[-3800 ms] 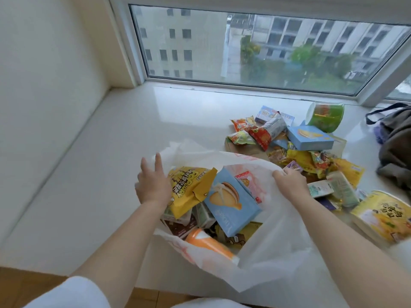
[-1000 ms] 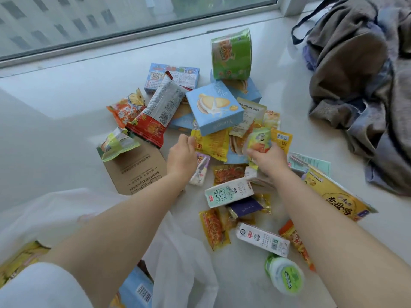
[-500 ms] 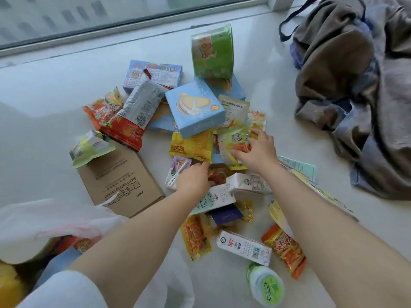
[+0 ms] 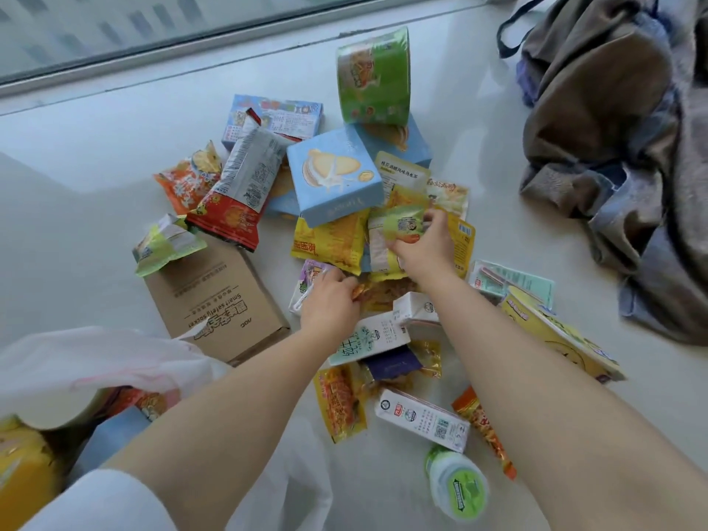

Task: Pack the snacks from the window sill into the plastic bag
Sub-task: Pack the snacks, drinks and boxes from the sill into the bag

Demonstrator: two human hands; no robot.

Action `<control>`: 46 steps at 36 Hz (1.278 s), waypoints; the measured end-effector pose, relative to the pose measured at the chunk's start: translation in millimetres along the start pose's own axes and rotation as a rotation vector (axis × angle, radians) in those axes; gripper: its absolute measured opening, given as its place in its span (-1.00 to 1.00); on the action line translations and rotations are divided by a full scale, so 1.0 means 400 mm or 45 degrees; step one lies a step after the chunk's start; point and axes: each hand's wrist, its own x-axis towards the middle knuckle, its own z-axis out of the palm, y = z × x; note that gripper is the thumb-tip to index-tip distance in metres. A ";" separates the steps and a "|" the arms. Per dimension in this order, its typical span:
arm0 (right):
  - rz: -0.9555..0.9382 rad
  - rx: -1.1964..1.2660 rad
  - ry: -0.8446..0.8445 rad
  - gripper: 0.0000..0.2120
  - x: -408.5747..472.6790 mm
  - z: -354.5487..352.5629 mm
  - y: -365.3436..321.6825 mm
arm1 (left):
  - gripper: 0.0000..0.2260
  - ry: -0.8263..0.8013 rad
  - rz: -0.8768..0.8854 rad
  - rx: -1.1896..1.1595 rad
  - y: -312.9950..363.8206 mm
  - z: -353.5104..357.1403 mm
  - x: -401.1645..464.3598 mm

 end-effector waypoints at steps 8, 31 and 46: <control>0.394 0.401 -0.021 -0.70 -0.035 -0.085 0.051 | -0.74 0.091 -0.272 -0.136 -0.026 -0.048 -0.066; 0.377 -0.406 -0.150 -0.81 -0.001 -0.174 0.126 | -0.50 -0.200 0.416 0.457 0.141 -0.007 0.050; 0.073 -0.468 -0.201 -0.43 0.196 -0.203 0.138 | -0.46 -0.307 0.039 0.258 0.116 0.028 0.112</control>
